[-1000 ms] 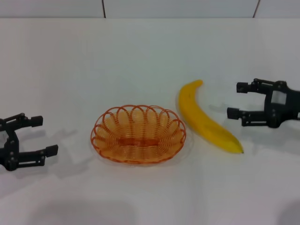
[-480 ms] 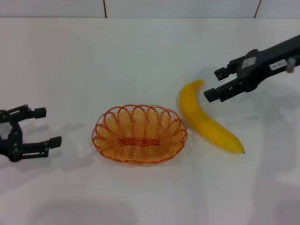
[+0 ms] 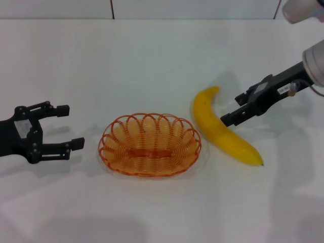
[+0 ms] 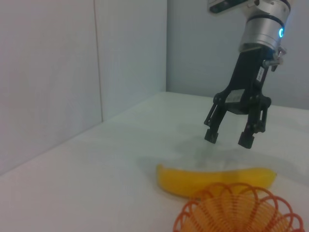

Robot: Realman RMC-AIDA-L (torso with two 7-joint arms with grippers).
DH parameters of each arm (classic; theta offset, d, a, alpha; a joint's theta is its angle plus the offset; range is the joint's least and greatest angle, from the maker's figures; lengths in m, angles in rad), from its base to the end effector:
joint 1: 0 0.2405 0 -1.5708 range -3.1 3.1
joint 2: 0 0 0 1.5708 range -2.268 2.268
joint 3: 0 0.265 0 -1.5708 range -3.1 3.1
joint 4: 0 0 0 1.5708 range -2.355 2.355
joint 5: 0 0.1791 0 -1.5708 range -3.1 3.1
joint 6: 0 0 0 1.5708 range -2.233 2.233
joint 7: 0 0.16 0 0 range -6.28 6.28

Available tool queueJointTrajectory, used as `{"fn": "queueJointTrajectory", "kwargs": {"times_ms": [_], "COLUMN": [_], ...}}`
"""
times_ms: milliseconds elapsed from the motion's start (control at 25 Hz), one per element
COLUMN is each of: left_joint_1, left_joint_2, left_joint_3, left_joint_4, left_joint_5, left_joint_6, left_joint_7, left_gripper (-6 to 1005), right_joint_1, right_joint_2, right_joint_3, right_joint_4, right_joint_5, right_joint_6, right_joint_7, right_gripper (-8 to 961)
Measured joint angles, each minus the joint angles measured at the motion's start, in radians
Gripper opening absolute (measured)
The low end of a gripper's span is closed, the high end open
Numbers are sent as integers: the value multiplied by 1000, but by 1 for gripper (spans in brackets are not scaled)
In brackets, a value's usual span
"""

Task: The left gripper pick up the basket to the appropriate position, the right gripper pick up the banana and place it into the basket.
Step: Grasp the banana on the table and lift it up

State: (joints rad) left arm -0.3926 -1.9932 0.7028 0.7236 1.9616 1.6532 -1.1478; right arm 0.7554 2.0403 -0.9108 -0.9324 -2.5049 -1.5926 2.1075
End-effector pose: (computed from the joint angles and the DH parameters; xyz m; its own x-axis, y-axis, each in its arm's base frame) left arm -0.2856 0.2850 0.0223 0.8902 0.1517 0.4296 0.2930 -0.9127 -0.2848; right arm 0.2205 0.3576 -0.0053 0.7798 -0.6233 0.0589 -0.6012 -0.7717 -0.2075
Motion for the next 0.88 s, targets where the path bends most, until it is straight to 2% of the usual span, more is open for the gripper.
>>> {"fn": "queueJointTrajectory", "kwargs": {"times_ms": [240,520,880], "left_joint_1": [5,0,-8], "left_joint_2": [8,13,12], "left_joint_3": [1,3,2], "left_joint_4": [0,0,0], "left_joint_5": [34,133,146], "left_joint_6": [6,5,-1], "left_joint_7": [8,9,9], "left_gripper": [906,906,906], "right_joint_1": [16,24,74], "right_joint_2": [0,0,-1], "right_joint_3": [6,1,0], "right_joint_4": [40,67,188], "right_joint_5": [6,11,11], "right_joint_6": [26,43,129], "right_joint_7": [4,19,56], "right_gripper": [881,882,881]}}
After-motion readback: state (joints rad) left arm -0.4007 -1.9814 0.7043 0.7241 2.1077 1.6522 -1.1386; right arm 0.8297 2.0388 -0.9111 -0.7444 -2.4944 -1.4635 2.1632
